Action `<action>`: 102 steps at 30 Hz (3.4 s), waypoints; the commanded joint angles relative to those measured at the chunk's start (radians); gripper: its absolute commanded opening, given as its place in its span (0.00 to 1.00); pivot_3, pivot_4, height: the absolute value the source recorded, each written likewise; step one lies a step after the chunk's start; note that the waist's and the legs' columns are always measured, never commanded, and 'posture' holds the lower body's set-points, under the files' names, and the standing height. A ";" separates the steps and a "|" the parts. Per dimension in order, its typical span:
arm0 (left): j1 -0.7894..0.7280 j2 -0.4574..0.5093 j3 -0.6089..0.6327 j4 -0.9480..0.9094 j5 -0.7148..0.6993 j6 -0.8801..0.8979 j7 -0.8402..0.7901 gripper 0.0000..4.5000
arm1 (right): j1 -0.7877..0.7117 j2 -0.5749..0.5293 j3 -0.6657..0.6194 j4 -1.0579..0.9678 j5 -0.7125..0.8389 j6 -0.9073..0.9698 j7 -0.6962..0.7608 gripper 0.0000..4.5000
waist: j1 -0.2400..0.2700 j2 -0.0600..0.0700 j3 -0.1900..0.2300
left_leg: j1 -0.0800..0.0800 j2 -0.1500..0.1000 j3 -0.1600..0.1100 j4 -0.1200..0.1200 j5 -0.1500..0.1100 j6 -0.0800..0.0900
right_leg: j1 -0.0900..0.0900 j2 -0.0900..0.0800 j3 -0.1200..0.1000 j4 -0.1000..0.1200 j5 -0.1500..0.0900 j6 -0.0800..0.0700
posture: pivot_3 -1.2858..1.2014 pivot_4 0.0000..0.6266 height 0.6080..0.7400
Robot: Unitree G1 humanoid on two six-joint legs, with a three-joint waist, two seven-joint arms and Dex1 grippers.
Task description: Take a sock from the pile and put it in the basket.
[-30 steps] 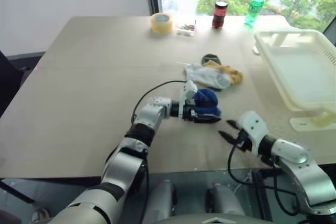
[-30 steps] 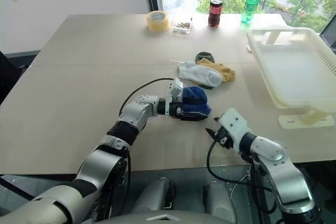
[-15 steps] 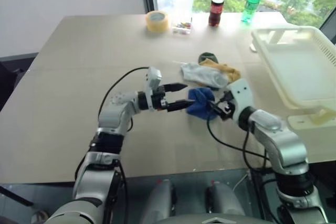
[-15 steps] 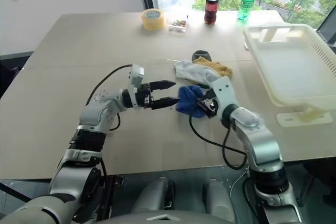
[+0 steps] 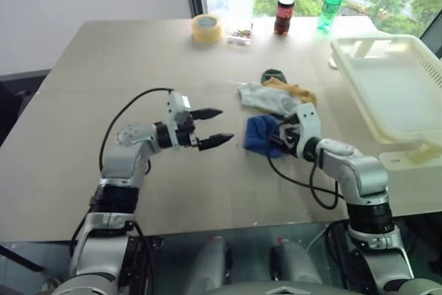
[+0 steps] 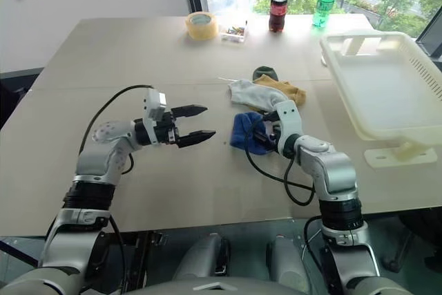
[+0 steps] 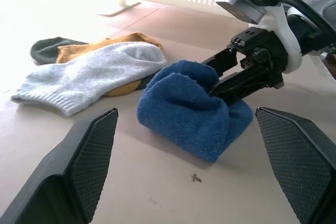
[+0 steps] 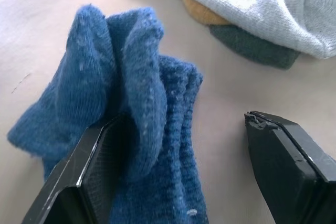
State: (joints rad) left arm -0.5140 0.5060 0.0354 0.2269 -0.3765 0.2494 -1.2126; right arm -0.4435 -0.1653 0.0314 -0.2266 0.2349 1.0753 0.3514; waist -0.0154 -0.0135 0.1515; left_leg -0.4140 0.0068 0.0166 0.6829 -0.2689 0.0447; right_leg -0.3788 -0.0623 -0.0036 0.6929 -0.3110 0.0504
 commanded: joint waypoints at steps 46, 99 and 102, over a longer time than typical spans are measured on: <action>0.037 -0.025 -0.024 -0.260 -0.179 0.073 0.032 1.00 | 0.042 -0.069 -0.437 -0.166 0.393 -0.092 -0.061 0.03 | 0.007 0.000 0.001 | -0.002 -0.002 -0.001 -0.012 0.001 -0.002 | 0.001 -0.009 0.001 -0.014 0.001 0.001 | 0.52 0.24 1.00; 0.173 0.136 0.139 -0.198 -0.066 -0.024 0.215 1.00 | 0.488 -0.431 -0.247 -0.521 0.103 -0.422 -0.031 0.99 | 0.003 0.009 0.008 | -0.002 0.001 0.004 -0.013 0.002 -0.003 | 0.000 -0.001 0.007 -0.017 0.000 0.001 | 0.52 0.24 1.00; 0.231 0.189 0.180 -0.239 -0.100 0.022 0.202 1.00 | 0.549 -0.407 -0.267 -0.551 0.099 -0.412 -0.054 0.99 | 0.007 0.009 0.008 | -0.001 0.001 0.004 -0.012 0.002 -0.003 | 0.001 -0.004 0.007 -0.017 0.001 0.002 | 0.52 0.24 1.00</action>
State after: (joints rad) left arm -0.2979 0.6686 0.1769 0.0650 -0.4333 0.2497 -0.9934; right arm 0.0932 -0.5797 -0.1870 -0.7060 0.3372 0.6684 0.3160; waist -0.0083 -0.0047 0.1595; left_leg -0.4154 0.0077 0.0202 0.6711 -0.2671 0.0417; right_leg -0.3780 -0.0674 0.0022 0.6771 -0.3104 0.0519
